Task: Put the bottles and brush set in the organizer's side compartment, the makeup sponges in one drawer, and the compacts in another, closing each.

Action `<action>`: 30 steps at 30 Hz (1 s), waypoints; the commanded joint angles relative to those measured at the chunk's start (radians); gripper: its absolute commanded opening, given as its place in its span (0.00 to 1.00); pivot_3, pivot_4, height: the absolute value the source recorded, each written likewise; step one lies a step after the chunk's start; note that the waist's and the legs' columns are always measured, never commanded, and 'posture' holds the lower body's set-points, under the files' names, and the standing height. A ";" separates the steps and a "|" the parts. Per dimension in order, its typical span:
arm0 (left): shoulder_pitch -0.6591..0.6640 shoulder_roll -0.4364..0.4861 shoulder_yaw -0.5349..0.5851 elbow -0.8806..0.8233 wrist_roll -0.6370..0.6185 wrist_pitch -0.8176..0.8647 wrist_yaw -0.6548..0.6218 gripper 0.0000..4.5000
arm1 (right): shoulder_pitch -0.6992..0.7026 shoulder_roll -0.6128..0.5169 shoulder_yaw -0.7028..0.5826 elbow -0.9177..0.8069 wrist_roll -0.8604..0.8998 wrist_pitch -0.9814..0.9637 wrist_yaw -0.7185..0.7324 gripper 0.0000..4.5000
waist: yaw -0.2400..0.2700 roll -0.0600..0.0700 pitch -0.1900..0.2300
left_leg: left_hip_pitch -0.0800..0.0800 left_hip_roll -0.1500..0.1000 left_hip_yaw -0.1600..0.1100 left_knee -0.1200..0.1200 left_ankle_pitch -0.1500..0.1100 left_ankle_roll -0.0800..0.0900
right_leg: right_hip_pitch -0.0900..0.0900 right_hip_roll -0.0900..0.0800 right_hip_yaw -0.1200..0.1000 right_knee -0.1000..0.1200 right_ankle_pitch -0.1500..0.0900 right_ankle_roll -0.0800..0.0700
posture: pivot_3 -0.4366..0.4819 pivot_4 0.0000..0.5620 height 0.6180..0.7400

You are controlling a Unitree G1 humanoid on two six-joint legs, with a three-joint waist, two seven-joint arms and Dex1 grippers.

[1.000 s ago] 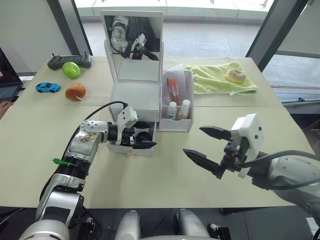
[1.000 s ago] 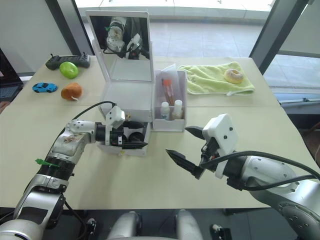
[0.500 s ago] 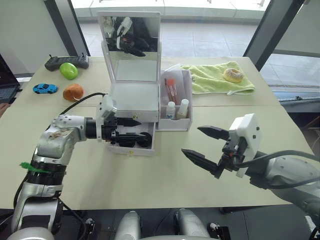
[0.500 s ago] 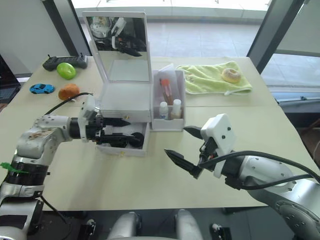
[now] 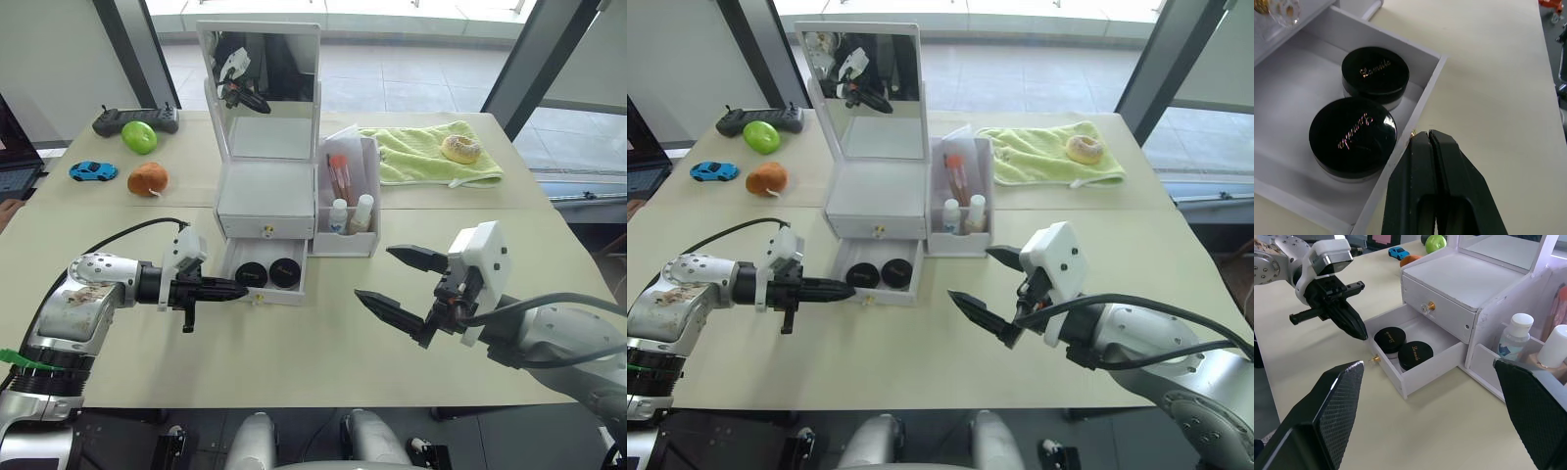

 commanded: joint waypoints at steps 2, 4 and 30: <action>-0.007 0.016 -0.015 0.020 0.050 -0.077 -0.002 0.02 | -0.005 0.007 -0.007 -0.018 -0.003 -0.022 0.005 1.00 | 0.000 0.000 0.000 | 0.000 0.000 0.000 0.000 0.000 0.000 | 0.000 0.000 0.000 0.000 0.000 0.000 | 0.48 0.27 1.00; -0.008 0.009 -0.021 0.034 0.070 -0.102 0.007 0.02 | -0.004 0.007 -0.008 -0.018 -0.003 -0.021 0.005 1.00 | 0.000 0.000 0.000 | 0.000 0.000 0.000 0.000 0.000 0.000 | 0.000 0.000 0.000 0.000 0.000 0.000 | 0.48 0.27 1.00; -0.244 -0.269 -0.045 0.252 0.232 -0.107 0.389 0.02 | -0.004 0.015 0.002 -0.038 0.002 -0.021 -0.026 1.00 | 0.000 0.000 0.000 | 0.000 0.000 -0.002 0.001 0.000 0.000 | 0.001 0.002 0.000 0.002 0.001 -0.002 | 0.48 0.27 1.00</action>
